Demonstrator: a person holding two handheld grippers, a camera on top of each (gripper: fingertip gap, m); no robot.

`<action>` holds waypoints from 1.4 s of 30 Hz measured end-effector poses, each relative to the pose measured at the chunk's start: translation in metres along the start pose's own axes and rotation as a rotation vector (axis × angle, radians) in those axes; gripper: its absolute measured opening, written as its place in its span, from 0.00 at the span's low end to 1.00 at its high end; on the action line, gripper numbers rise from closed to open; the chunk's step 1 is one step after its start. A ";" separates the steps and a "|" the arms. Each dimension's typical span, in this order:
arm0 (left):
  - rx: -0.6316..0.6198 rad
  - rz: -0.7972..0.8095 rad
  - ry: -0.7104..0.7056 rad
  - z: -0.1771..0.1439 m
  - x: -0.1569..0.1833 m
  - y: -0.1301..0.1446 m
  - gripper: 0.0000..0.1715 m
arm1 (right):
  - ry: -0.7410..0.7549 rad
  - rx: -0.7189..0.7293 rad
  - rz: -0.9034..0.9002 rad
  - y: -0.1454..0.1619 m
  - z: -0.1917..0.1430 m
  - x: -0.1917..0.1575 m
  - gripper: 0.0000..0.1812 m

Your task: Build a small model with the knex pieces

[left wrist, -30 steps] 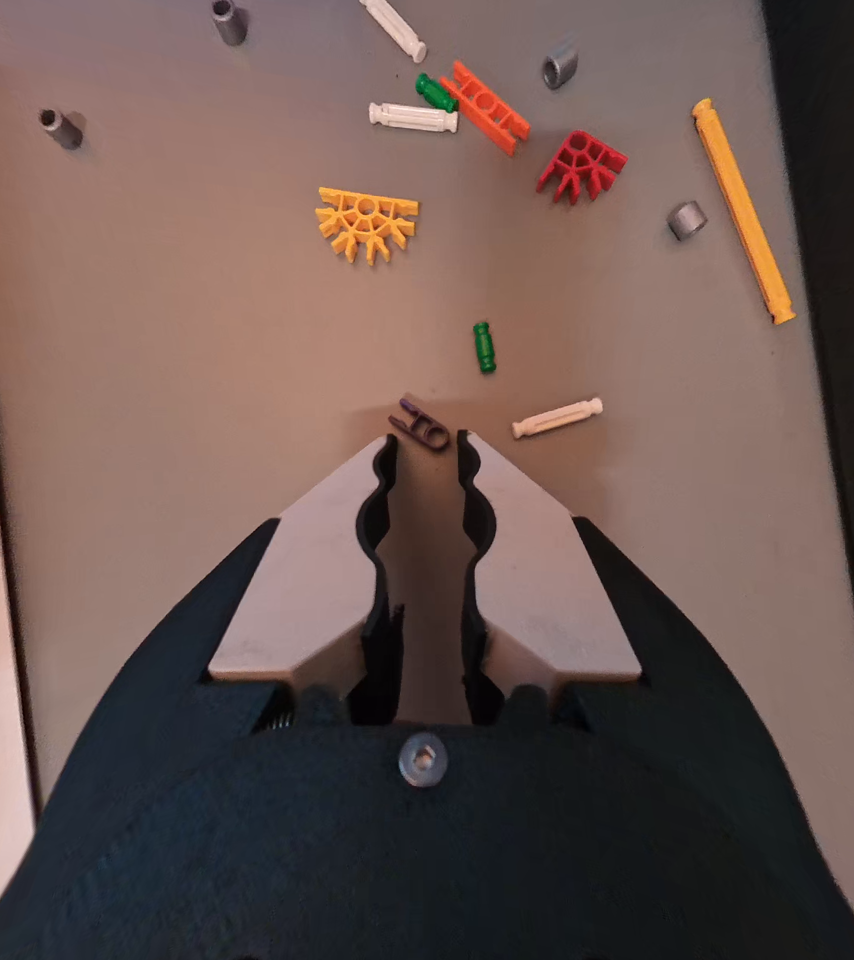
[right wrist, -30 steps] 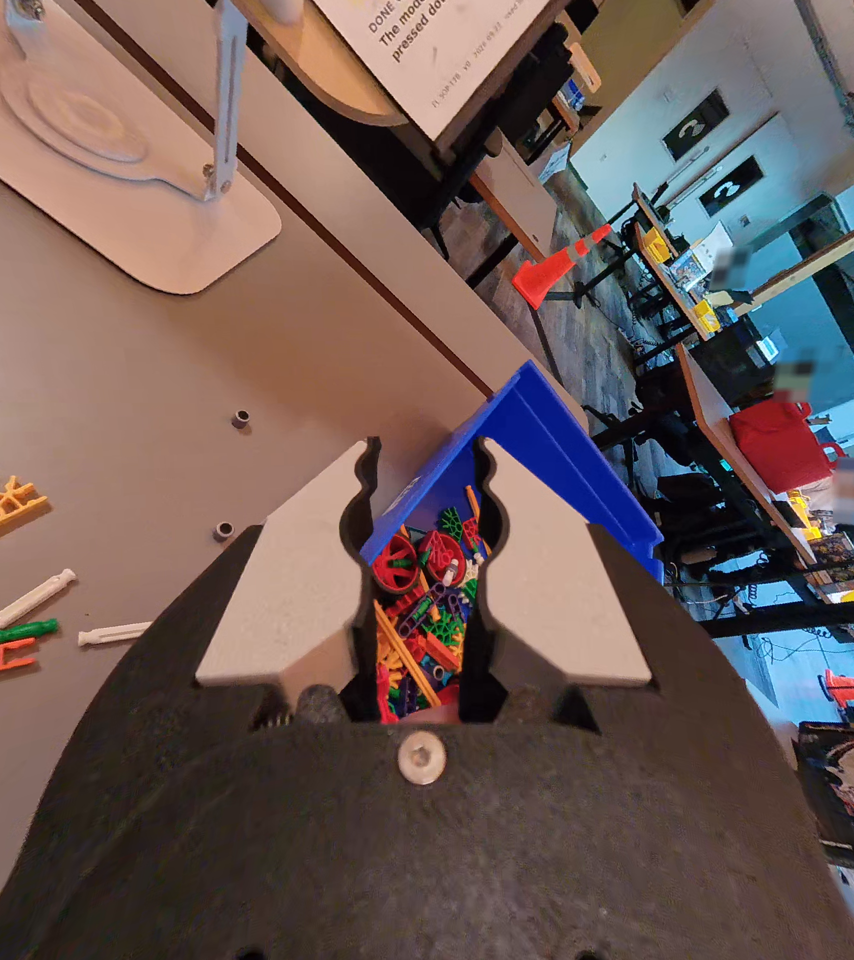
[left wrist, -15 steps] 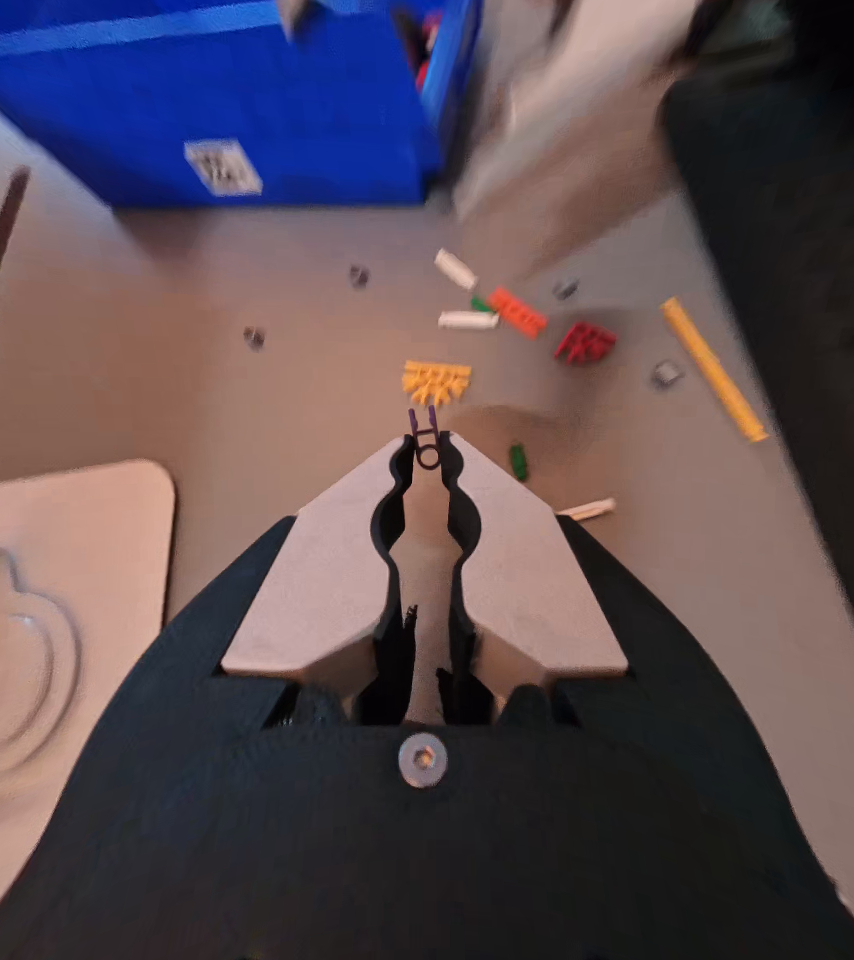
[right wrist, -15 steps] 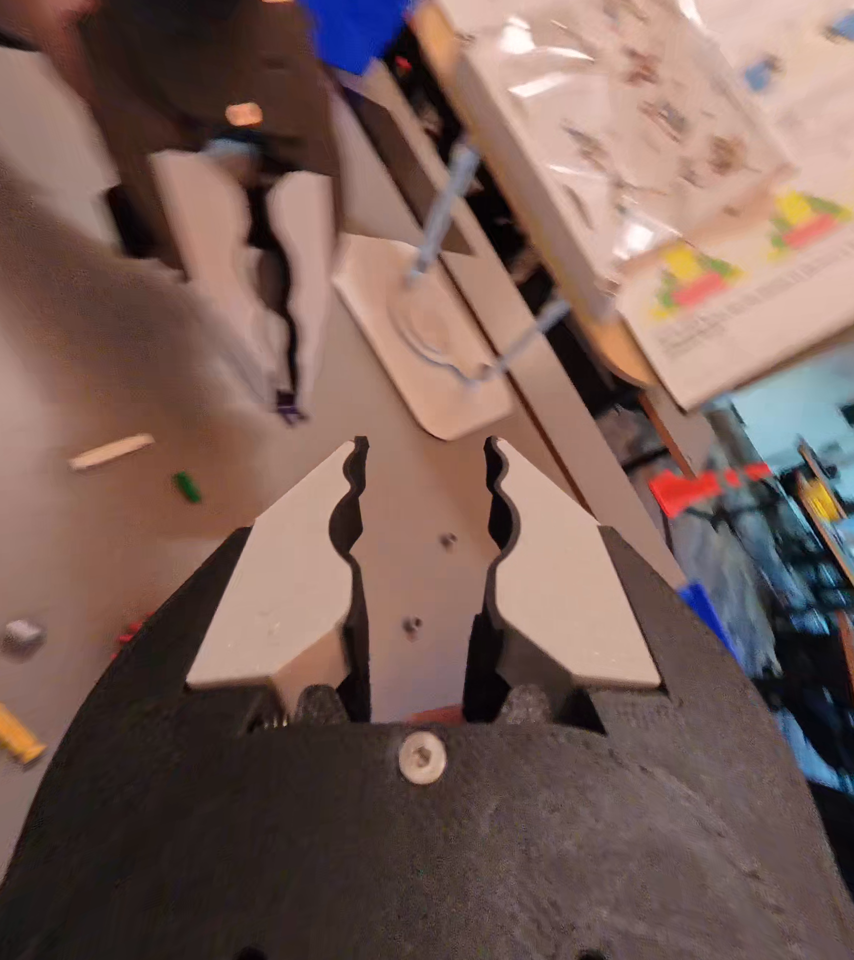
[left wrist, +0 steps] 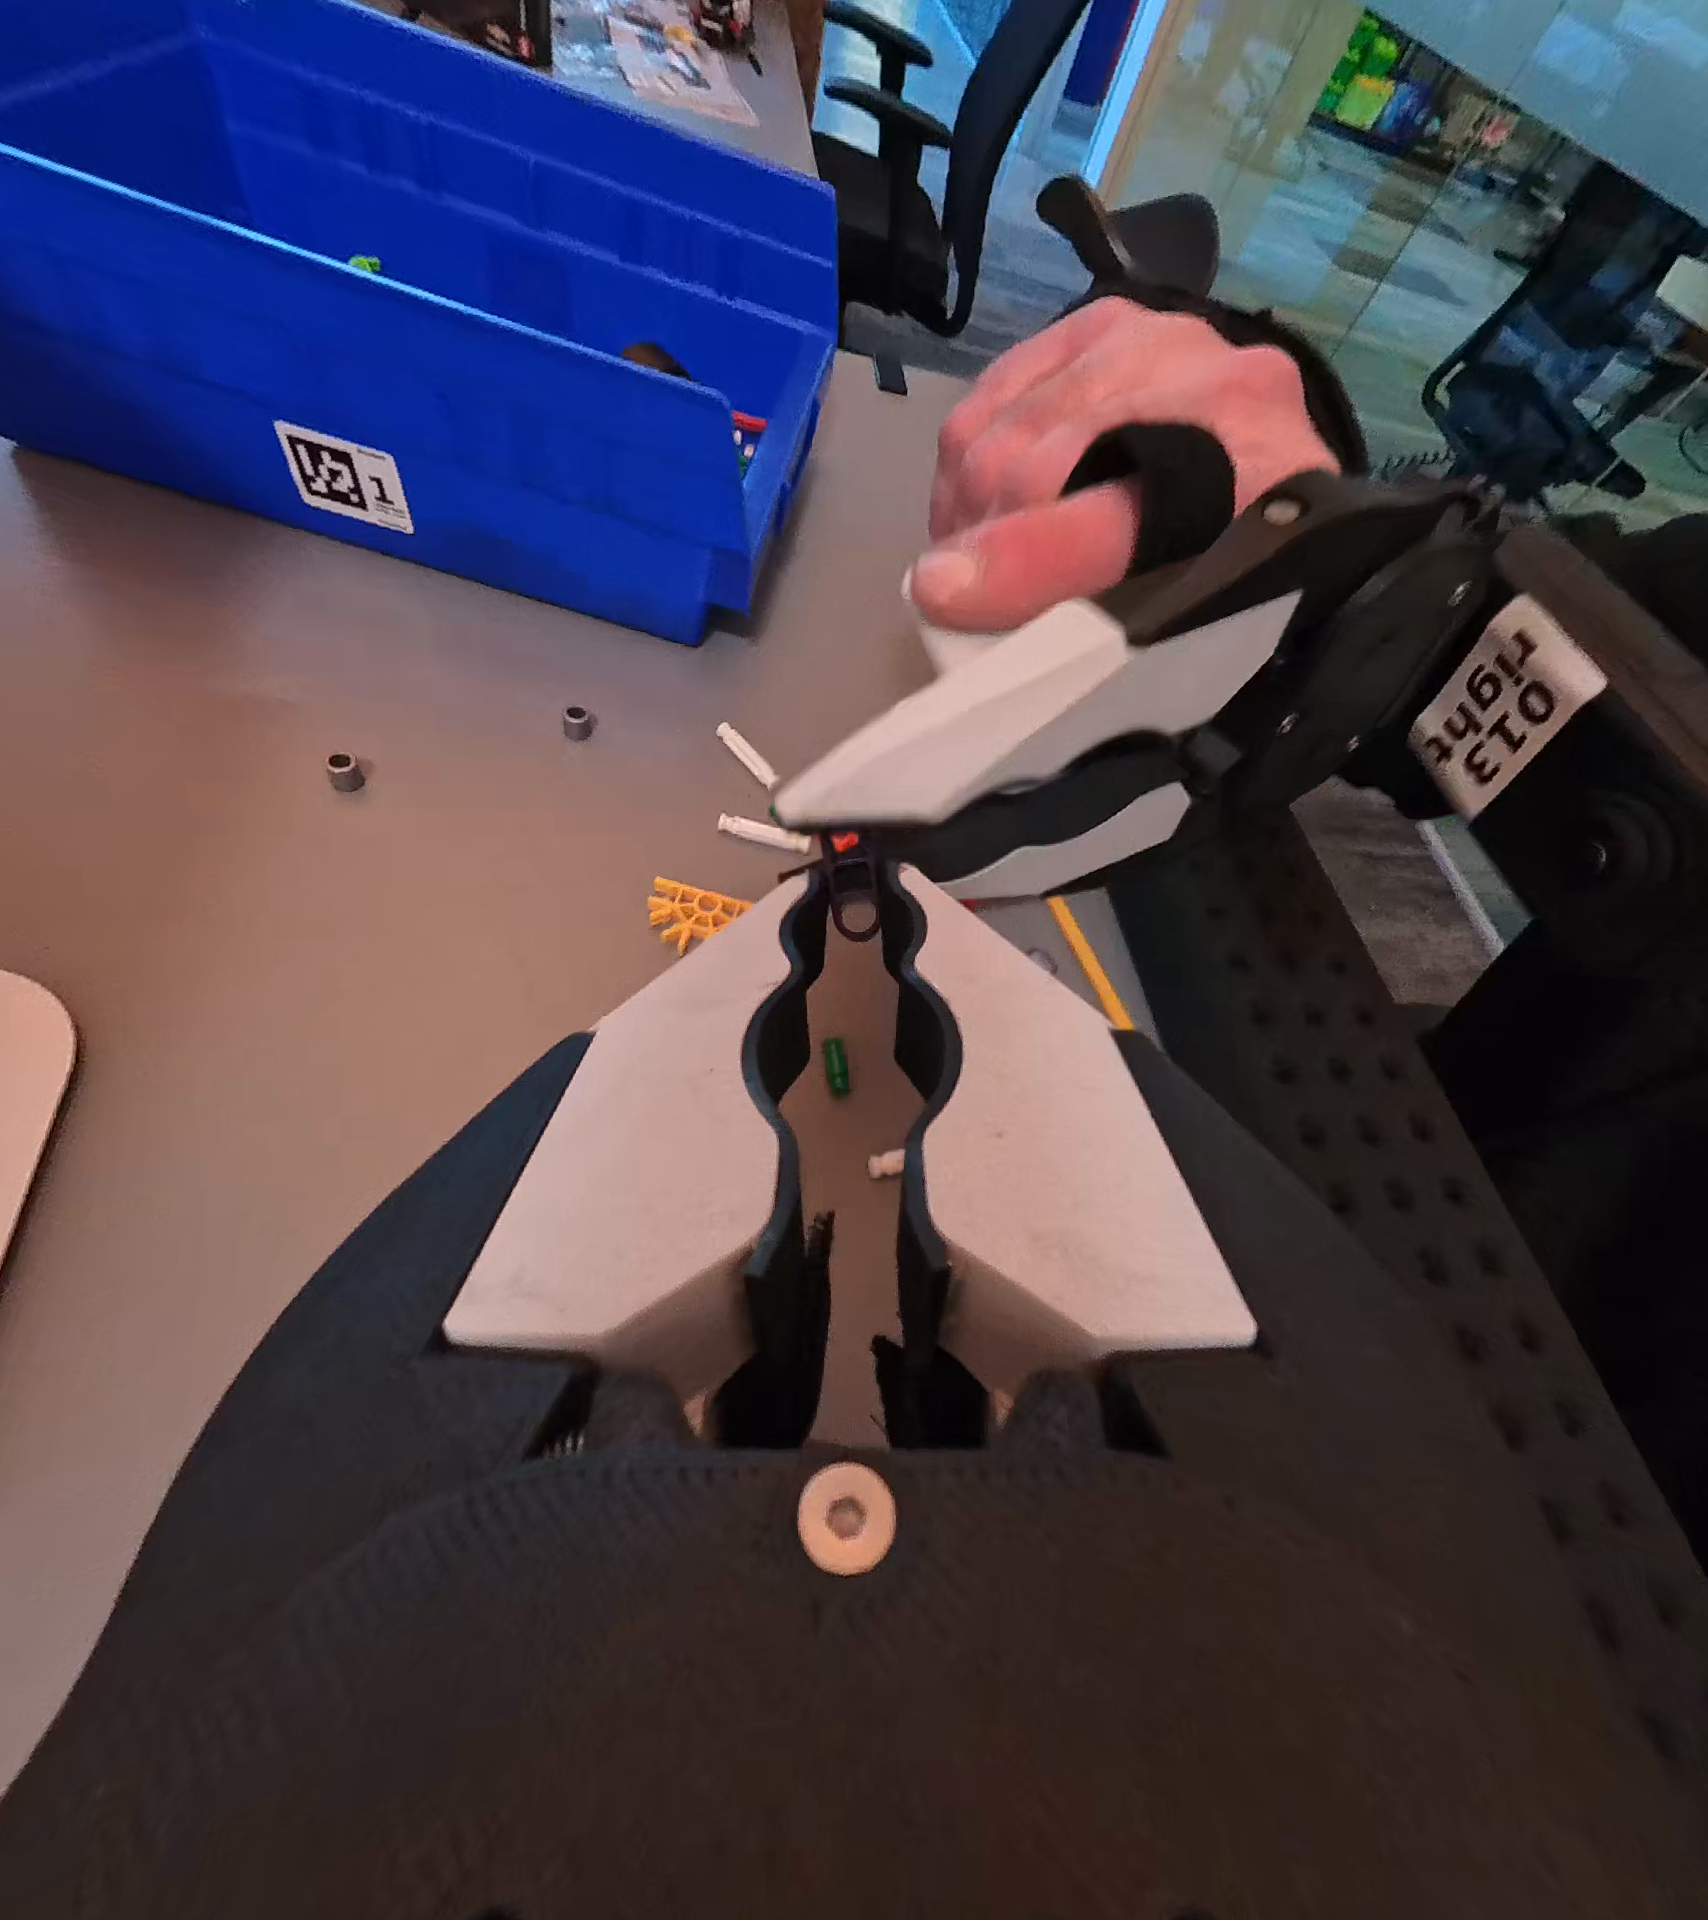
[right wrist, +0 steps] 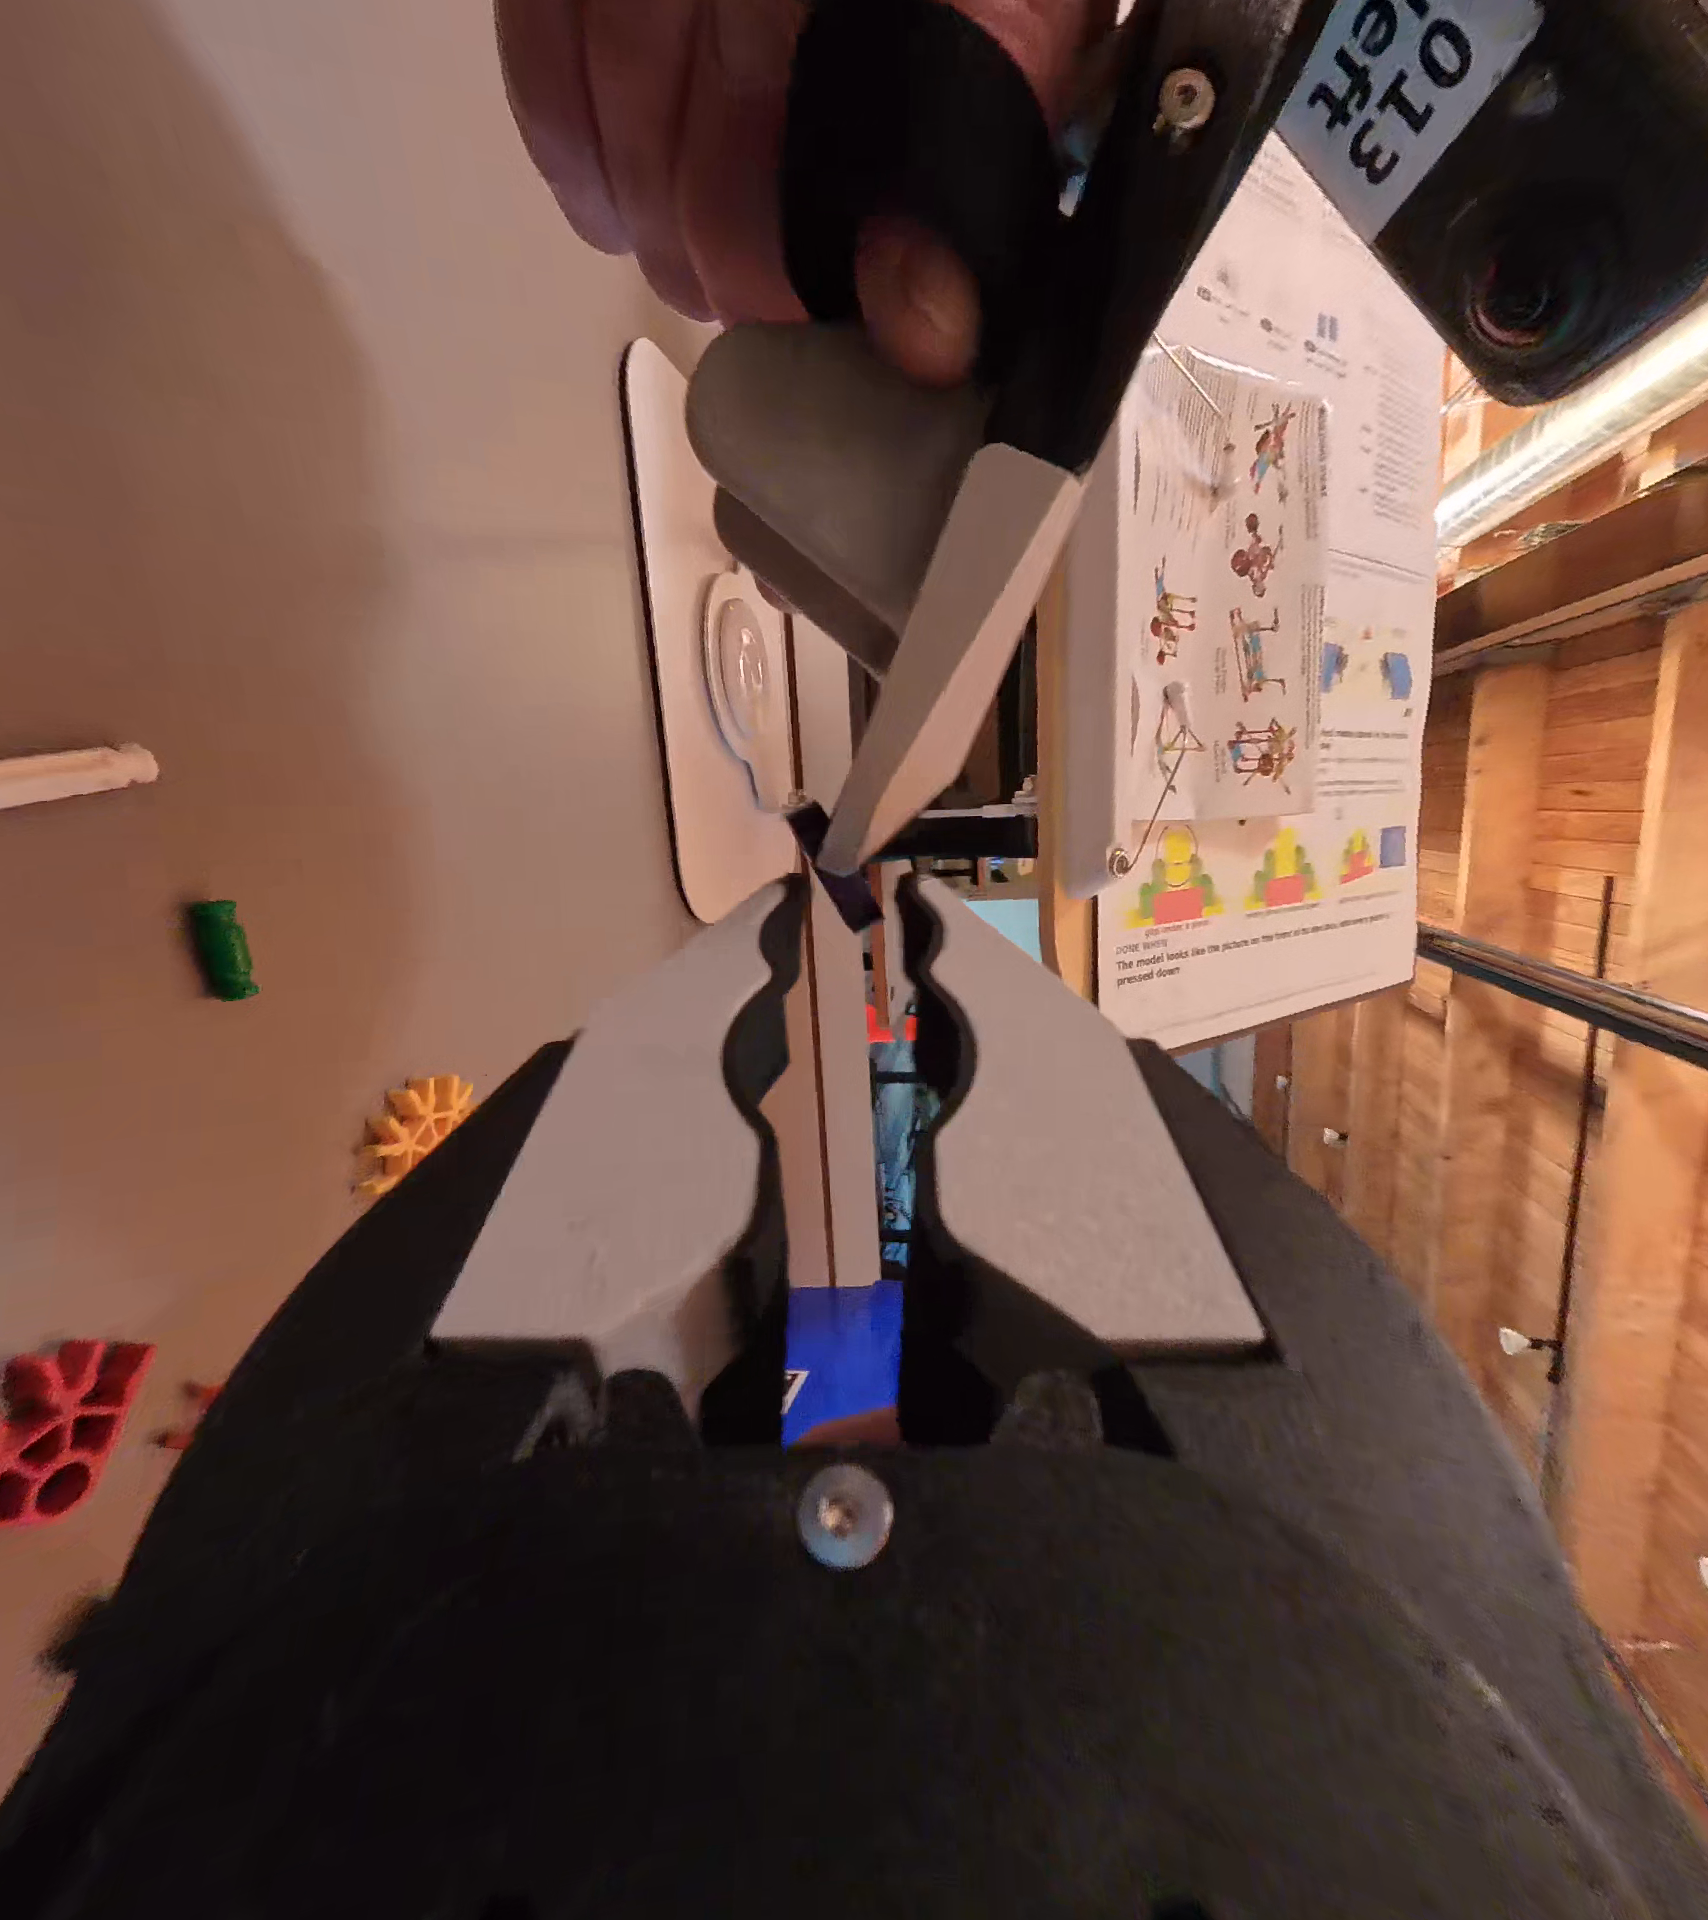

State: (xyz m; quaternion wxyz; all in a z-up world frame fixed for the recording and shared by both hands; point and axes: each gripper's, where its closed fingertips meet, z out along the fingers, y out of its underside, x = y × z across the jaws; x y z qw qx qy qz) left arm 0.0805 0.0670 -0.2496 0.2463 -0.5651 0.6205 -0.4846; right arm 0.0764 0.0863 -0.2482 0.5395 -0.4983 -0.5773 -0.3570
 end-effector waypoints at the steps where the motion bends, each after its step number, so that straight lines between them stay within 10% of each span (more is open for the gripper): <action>1: 0.002 -0.012 0.007 0.001 0.001 -0.001 0.05 | 0.002 0.002 -0.015 -0.001 0.000 -0.001 0.06; 9: 0.054 0.035 -0.071 -0.006 -0.007 -0.014 0.15 | 0.046 -0.074 0.120 0.030 -0.005 0.024 0.02; 17: -0.259 0.296 -0.107 0.003 -0.007 0.046 0.18 | 0.196 -0.444 0.508 0.196 -0.042 0.081 0.02; 22: -0.382 0.401 -0.028 0.012 0.001 0.080 0.20 | 0.184 -0.636 0.767 0.272 -0.065 0.067 0.32; 42: -0.448 0.559 0.070 0.034 0.018 0.111 0.10 | 0.091 -0.389 0.711 0.176 -0.038 0.064 0.24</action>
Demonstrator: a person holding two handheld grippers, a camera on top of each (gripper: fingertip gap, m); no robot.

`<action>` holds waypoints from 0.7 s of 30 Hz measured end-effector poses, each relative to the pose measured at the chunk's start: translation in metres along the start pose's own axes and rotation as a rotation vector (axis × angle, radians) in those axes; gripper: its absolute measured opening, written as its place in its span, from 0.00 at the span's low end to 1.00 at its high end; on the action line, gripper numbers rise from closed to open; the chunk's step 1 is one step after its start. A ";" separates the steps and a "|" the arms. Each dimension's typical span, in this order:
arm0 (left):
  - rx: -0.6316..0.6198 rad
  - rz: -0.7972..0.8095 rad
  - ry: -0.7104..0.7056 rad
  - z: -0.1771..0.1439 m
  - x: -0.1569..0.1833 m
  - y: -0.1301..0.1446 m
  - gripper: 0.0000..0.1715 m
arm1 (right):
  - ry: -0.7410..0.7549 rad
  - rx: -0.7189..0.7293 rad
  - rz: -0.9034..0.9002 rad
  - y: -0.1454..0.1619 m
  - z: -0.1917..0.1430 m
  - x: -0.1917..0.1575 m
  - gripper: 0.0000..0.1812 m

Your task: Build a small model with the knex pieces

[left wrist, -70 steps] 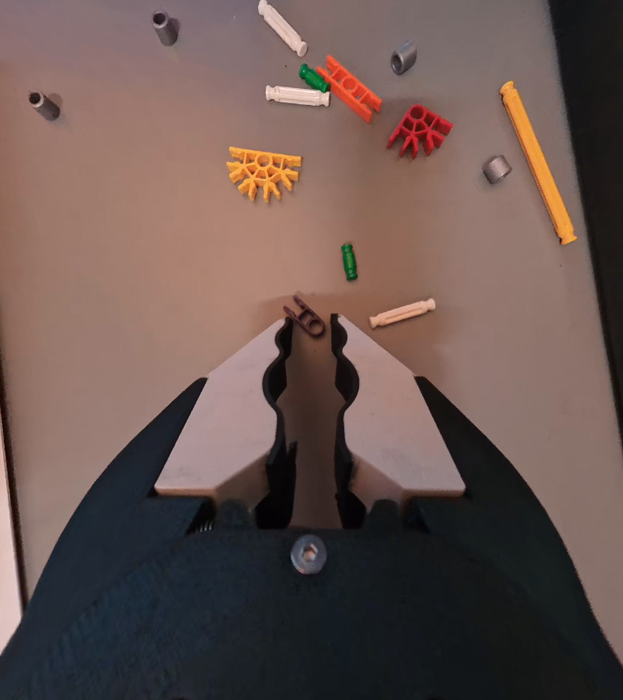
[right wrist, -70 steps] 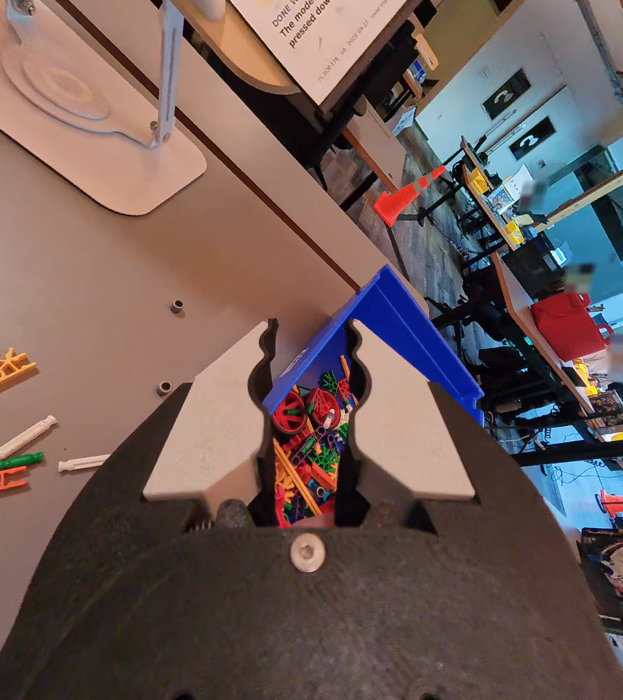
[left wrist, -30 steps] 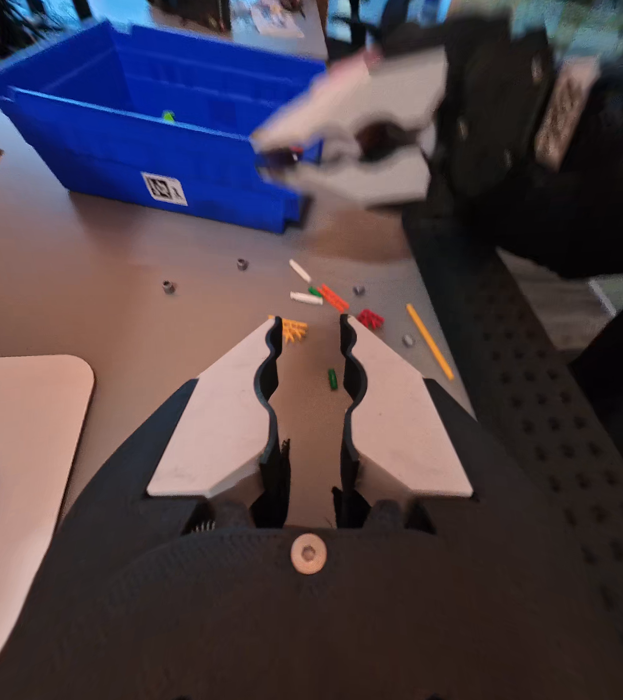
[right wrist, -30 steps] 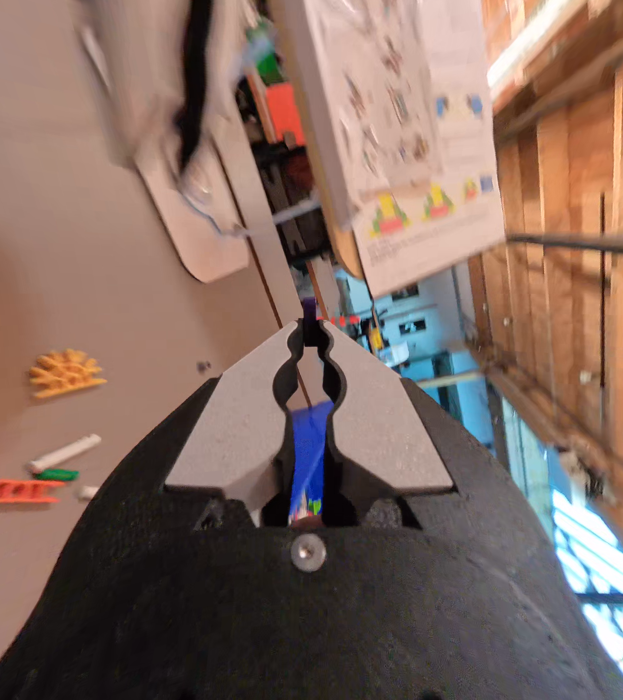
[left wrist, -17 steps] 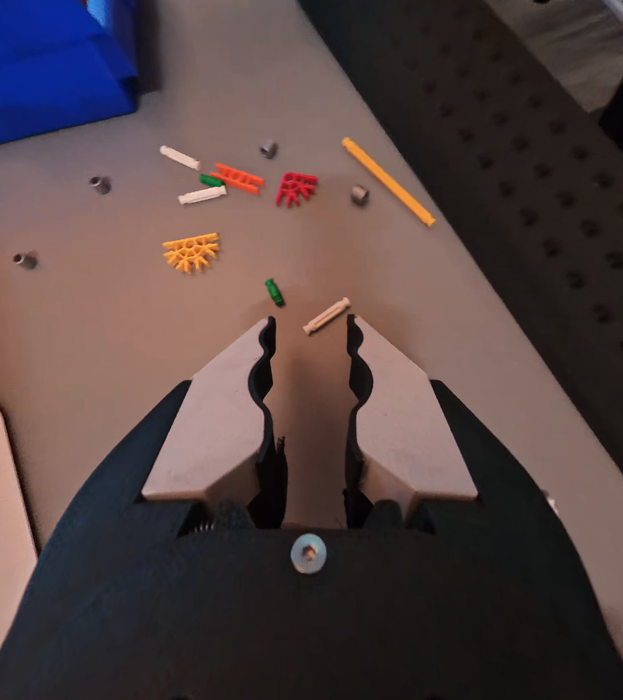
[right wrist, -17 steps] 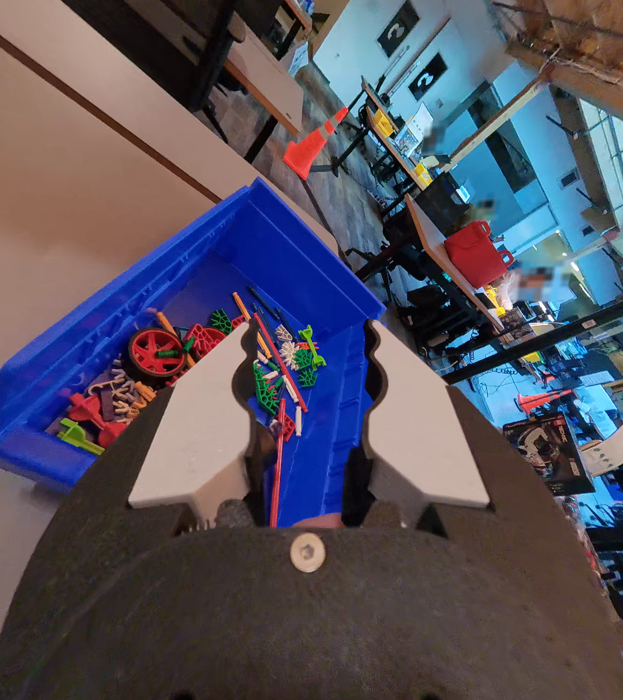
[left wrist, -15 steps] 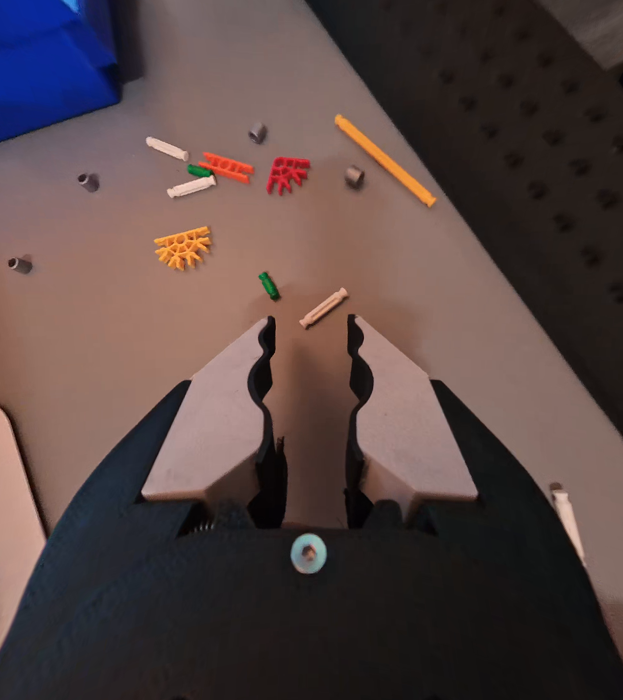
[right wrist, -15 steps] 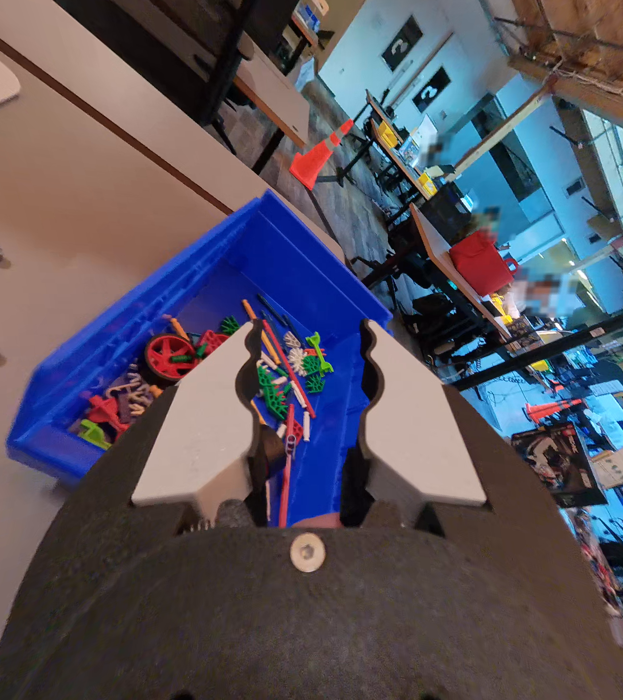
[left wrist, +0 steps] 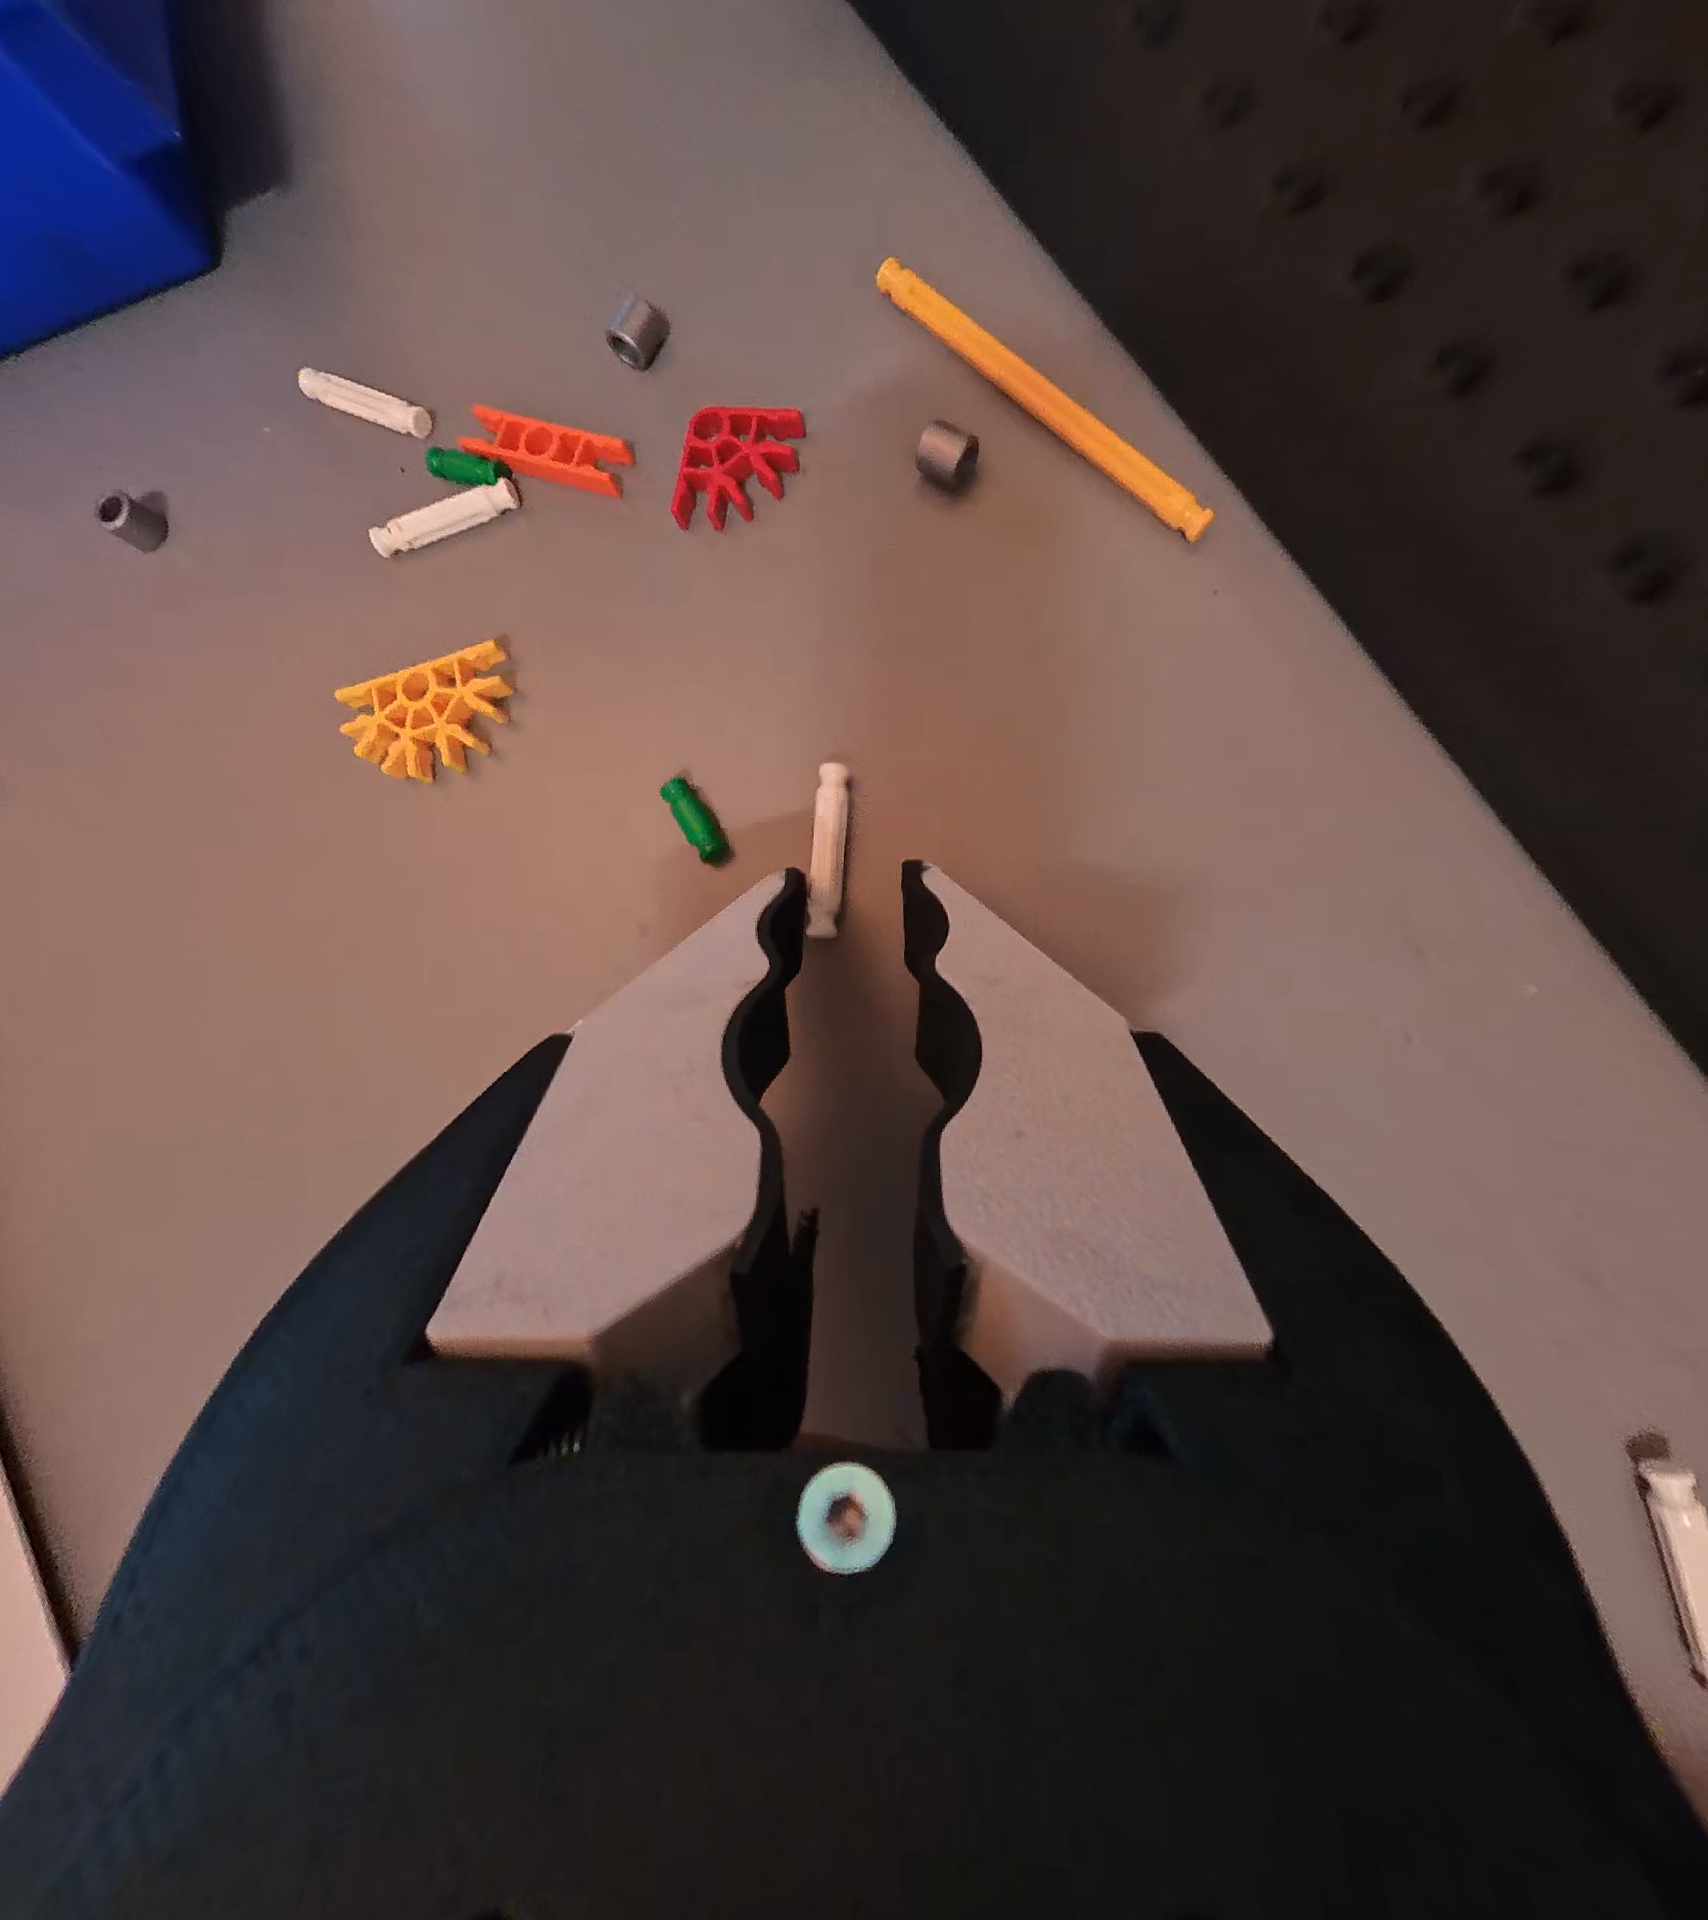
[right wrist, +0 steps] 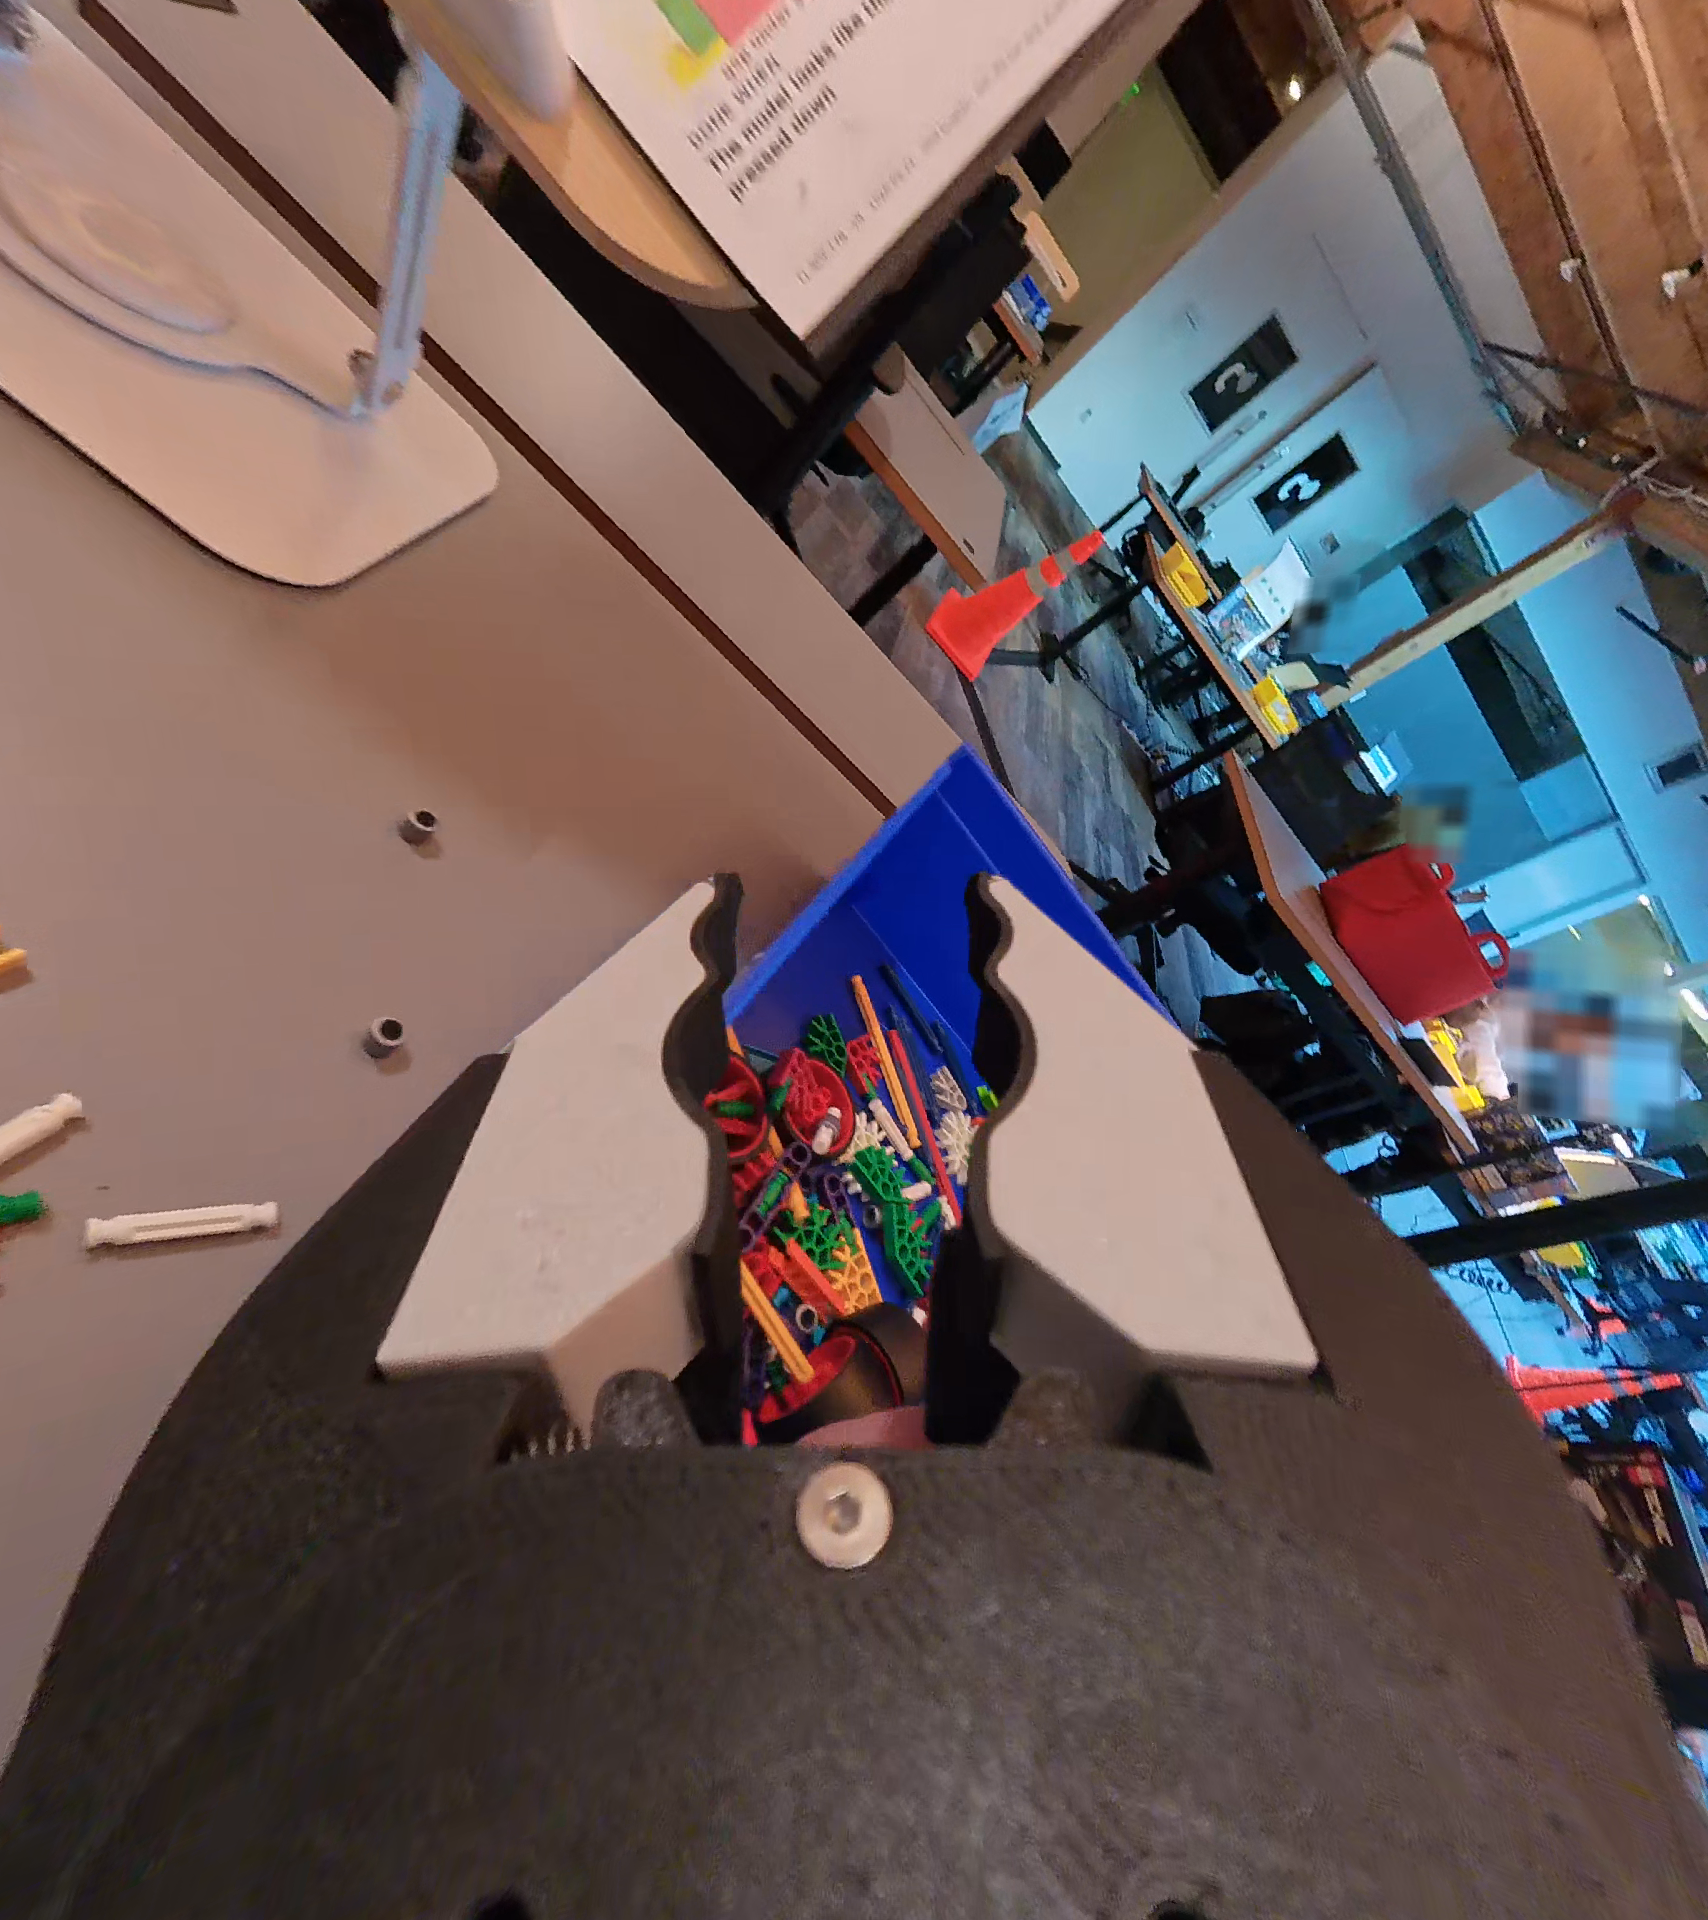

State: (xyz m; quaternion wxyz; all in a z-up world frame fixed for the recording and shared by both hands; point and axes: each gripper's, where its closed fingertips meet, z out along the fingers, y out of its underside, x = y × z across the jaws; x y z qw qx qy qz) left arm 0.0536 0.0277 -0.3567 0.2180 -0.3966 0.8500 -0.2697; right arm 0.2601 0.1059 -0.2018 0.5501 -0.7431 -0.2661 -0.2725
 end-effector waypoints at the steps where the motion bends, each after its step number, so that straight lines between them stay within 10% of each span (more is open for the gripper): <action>1: 0.000 -0.004 -0.005 0.001 -0.001 -0.001 0.10 | -0.008 0.005 -0.009 -0.003 -0.001 -0.004 0.23; 9: -0.009 -0.016 -0.106 0.002 -0.020 -0.001 0.02 | -0.141 0.100 -0.049 -0.033 -0.011 -0.048 0.23; 21: 0.451 -0.433 -0.119 -0.069 -0.066 -0.061 0.02 | -0.316 0.309 -0.479 -0.060 -0.035 -0.161 0.20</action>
